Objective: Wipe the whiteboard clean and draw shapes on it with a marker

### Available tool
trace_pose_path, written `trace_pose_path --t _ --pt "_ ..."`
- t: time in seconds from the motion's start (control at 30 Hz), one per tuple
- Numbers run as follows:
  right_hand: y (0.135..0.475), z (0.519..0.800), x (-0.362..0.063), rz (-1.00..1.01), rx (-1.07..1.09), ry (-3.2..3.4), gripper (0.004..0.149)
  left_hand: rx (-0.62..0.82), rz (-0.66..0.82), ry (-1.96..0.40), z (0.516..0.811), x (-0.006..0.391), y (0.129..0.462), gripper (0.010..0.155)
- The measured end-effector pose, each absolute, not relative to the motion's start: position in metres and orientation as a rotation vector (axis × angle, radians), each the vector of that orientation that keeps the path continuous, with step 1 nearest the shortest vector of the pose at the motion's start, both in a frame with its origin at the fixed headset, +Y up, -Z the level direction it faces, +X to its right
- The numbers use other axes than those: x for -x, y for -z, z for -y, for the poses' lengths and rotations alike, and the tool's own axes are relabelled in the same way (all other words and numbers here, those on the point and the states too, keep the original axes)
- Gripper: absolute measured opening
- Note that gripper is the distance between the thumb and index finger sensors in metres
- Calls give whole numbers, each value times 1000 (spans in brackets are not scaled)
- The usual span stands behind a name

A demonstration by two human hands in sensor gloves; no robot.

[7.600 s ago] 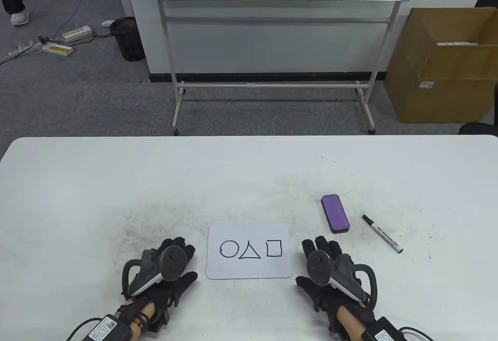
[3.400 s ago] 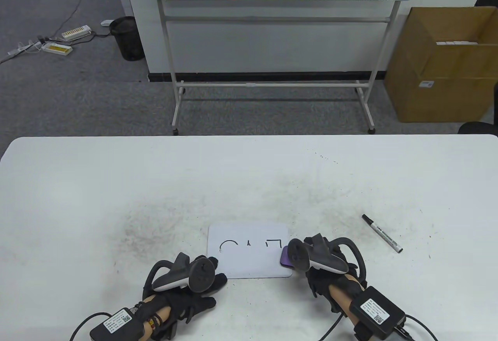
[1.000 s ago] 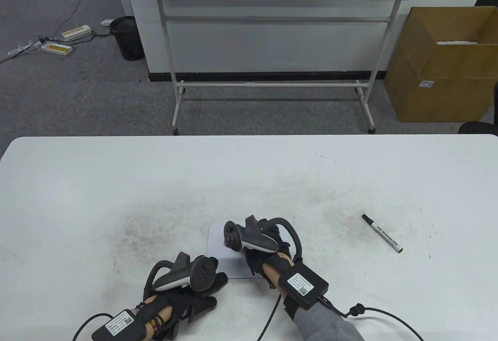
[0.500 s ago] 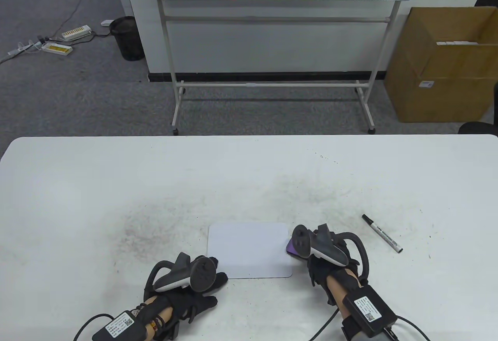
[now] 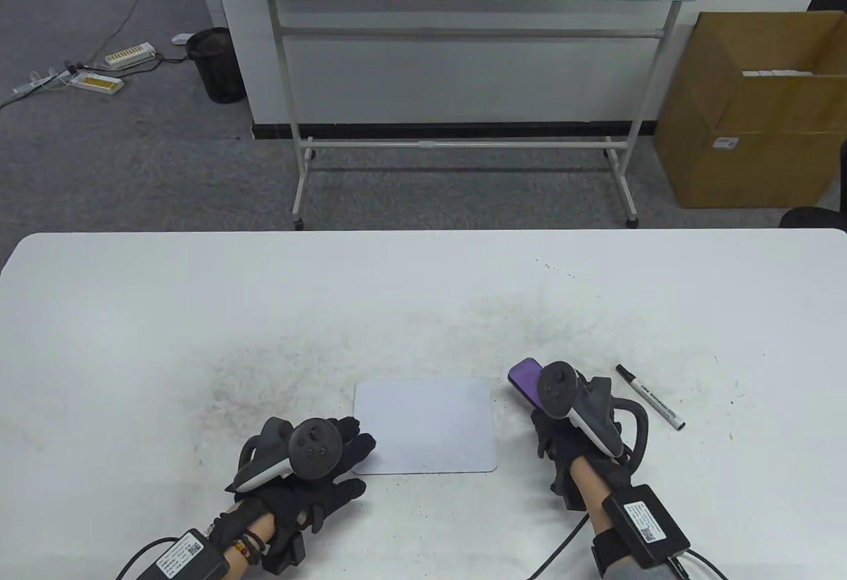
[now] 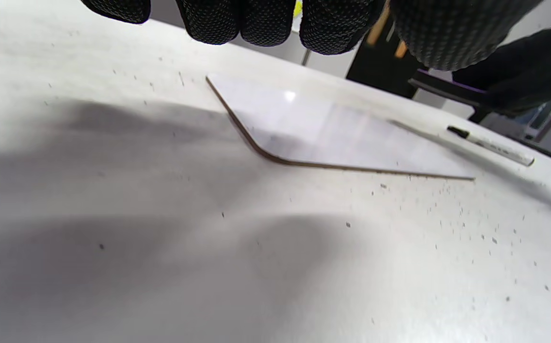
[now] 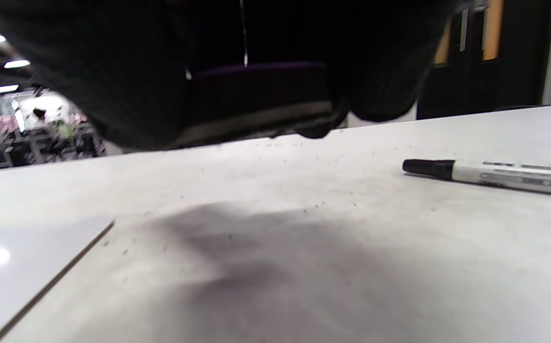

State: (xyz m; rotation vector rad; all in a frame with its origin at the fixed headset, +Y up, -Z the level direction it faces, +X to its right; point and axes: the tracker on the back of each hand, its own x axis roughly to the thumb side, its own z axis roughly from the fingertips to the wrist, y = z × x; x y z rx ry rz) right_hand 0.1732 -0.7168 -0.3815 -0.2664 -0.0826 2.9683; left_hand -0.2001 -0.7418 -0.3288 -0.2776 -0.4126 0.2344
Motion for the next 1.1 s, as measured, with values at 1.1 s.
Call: trace_pose_path --t 1.1 --pt "435 731 -207 47 493 -2942 75 281 355 -235 735 218 331 70"
